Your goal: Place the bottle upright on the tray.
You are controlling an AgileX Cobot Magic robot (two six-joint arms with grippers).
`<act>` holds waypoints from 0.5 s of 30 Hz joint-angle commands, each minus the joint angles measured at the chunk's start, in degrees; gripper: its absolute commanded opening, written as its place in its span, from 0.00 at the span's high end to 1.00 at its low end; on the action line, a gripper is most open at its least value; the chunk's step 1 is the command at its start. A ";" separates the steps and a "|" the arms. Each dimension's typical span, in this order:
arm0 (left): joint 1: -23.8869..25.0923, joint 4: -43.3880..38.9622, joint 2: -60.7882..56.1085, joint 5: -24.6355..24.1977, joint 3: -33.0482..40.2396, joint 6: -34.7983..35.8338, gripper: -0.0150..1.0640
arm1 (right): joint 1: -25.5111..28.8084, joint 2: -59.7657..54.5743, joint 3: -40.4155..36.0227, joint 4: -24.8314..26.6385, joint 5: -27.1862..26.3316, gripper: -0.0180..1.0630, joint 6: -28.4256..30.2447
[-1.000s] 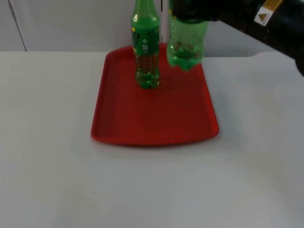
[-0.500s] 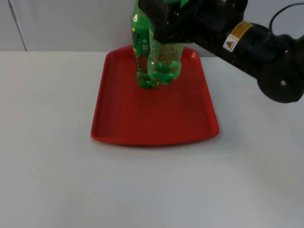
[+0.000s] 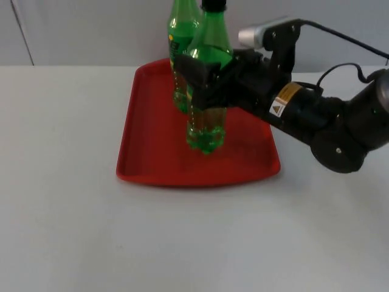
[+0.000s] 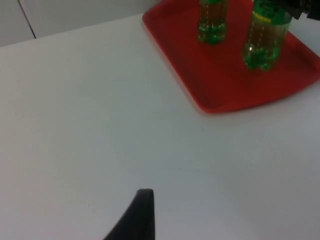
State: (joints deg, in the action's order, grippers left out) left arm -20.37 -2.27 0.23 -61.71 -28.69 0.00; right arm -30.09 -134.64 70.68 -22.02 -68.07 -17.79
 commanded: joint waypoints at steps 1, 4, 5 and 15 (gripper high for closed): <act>-0.18 -0.13 -0.23 0.13 0.31 0.00 0.01 | -0.46 -0.59 0.43 -0.20 -1.90 0.98 0.86; -0.18 -0.13 -0.23 0.13 0.31 0.00 0.01 | -0.46 -1.23 0.43 -0.09 -1.90 0.98 0.86; -0.18 -0.13 -0.23 0.13 0.31 0.00 0.01 | -0.46 -1.23 0.43 -0.09 -1.90 0.98 0.86; -0.18 -0.13 -0.23 0.13 0.31 0.00 0.01 | -0.46 -1.23 0.43 -0.09 -1.90 0.98 0.86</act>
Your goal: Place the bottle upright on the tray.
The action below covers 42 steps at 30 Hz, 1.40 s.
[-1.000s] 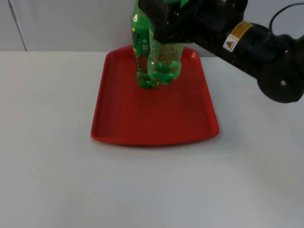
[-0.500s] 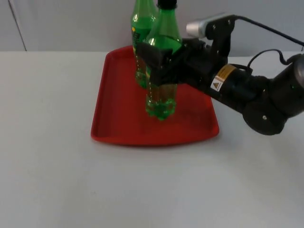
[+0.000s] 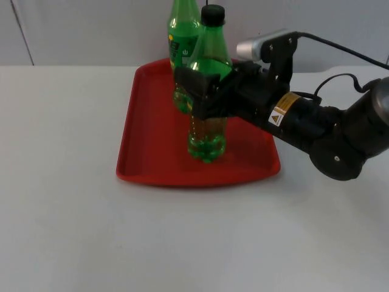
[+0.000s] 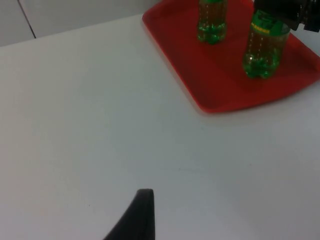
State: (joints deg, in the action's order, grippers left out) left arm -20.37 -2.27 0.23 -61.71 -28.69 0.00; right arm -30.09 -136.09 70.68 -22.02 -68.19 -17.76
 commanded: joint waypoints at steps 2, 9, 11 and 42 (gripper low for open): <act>-0.18 -0.13 -0.23 0.13 0.31 0.00 0.01 | -0.46 0.22 0.43 -0.09 -0.59 0.98 0.83; -0.18 -0.13 -0.23 0.13 0.31 0.00 0.01 | -0.46 0.22 0.43 -0.30 2.70 0.98 1.07; -0.18 -0.13 -0.23 0.13 0.31 0.00 0.01 | -0.46 0.22 0.43 -0.30 2.81 0.98 1.07; -0.18 -0.13 -0.23 0.13 0.31 0.00 0.01 | -0.46 0.22 0.43 -0.51 5.50 0.30 2.15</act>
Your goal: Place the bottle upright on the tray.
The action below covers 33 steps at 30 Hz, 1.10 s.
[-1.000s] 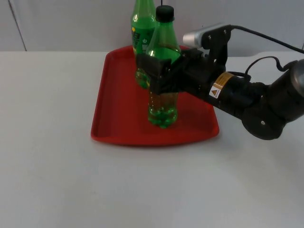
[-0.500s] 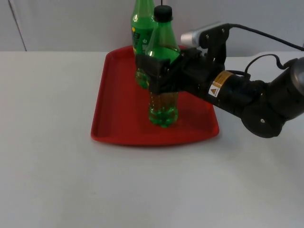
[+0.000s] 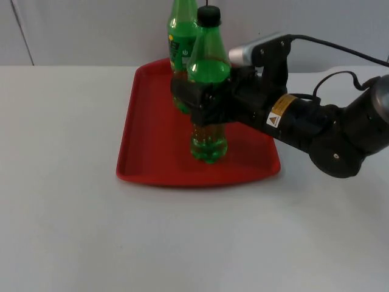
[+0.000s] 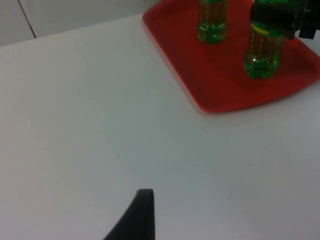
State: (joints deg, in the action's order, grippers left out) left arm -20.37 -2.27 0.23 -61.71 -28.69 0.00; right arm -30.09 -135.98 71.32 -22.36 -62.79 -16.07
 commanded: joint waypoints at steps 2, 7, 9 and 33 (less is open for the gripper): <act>-0.18 -0.13 -0.23 0.13 0.31 0.00 0.01 | -0.46 0.11 -0.21 -0.02 0.09 0.30 0.46; -0.18 -0.13 -0.23 0.13 0.31 0.00 0.01 | -0.46 0.11 -0.21 -0.03 0.09 0.30 -0.23; -0.18 -0.13 -0.23 0.13 0.31 0.00 0.01 | -0.46 0.11 -0.21 -0.03 0.09 0.30 -0.23; -0.18 -0.13 -0.23 0.13 0.31 0.00 0.01 | -0.46 4.51 -2.65 -3.02 9.94 0.01 0.49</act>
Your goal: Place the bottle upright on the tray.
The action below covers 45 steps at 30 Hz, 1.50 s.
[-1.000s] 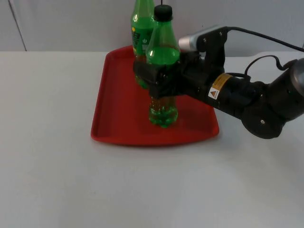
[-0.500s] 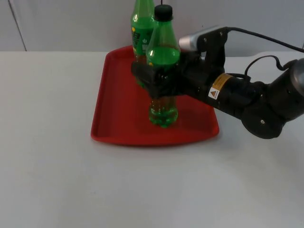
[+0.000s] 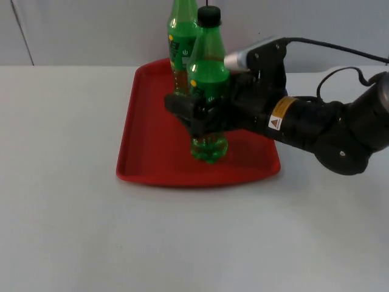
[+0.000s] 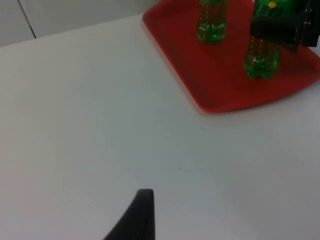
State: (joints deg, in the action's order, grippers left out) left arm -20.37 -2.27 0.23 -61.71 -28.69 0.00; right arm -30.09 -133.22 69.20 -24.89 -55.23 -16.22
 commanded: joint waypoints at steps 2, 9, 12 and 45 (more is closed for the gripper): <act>-0.18 -0.13 -0.23 0.13 0.31 0.00 0.01 | -0.34 2.97 -1.32 -0.38 3.80 0.01 1.25; -0.18 -0.13 -0.23 0.13 0.31 0.00 0.01 | -0.48 6.89 -3.27 -0.50 11.26 0.01 -0.01; -0.18 -0.13 -0.23 0.13 0.31 0.00 0.01 | -0.48 8.68 -5.58 -0.39 12.43 0.01 -2.07; -0.18 -0.32 -0.23 0.13 0.31 0.00 0.01 | -8.08 42.17 -15.13 2.28 69.50 0.01 -10.97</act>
State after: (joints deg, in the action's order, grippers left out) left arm -20.37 -2.37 0.23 -61.71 -28.69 0.00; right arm -37.74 -92.30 54.19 -23.08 12.53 -27.16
